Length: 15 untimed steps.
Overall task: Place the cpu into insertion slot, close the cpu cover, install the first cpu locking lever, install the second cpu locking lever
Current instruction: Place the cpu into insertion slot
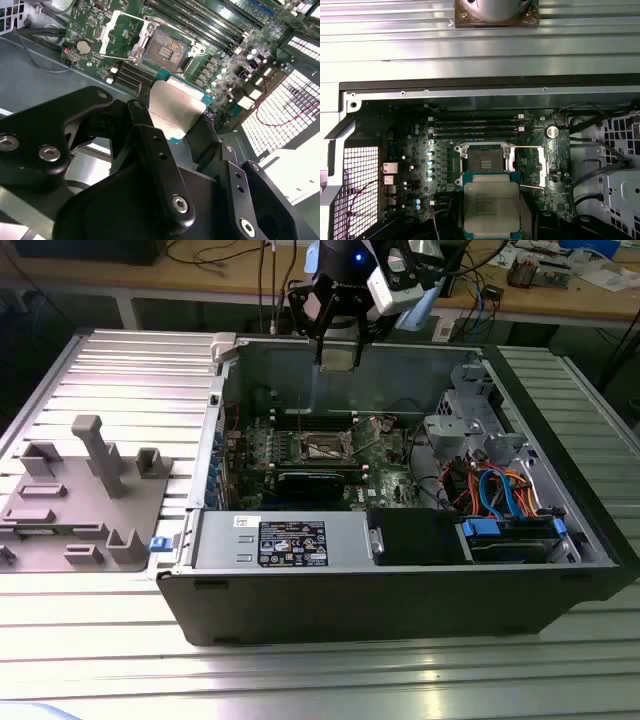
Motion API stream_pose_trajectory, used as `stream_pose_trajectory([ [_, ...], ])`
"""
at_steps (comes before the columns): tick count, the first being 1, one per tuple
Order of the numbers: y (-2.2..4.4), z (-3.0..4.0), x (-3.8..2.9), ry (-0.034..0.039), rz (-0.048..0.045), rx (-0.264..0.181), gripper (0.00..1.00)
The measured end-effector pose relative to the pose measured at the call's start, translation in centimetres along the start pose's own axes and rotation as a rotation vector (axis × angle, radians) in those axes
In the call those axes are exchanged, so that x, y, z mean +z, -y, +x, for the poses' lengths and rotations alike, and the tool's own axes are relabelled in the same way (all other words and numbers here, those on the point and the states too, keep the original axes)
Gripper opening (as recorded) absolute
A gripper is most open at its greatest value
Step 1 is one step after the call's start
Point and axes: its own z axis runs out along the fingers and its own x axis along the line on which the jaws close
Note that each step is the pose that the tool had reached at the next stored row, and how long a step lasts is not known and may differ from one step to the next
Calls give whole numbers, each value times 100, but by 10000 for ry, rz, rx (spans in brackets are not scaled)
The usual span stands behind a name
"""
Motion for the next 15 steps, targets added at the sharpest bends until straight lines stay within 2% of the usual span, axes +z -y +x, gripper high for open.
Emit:
stream_pose_trajectory([
  [4,0,0,0,2,0,23,54],
  [5,0,0,0,13,0,142,54],
  [7,0,0,1,40,4,451,54],
  [10,1,0,9,125,7,1385,54],
  [11,1,-1,11,135,6,1508,54],
  [15,1,0,12,136,6,1510,54],
])
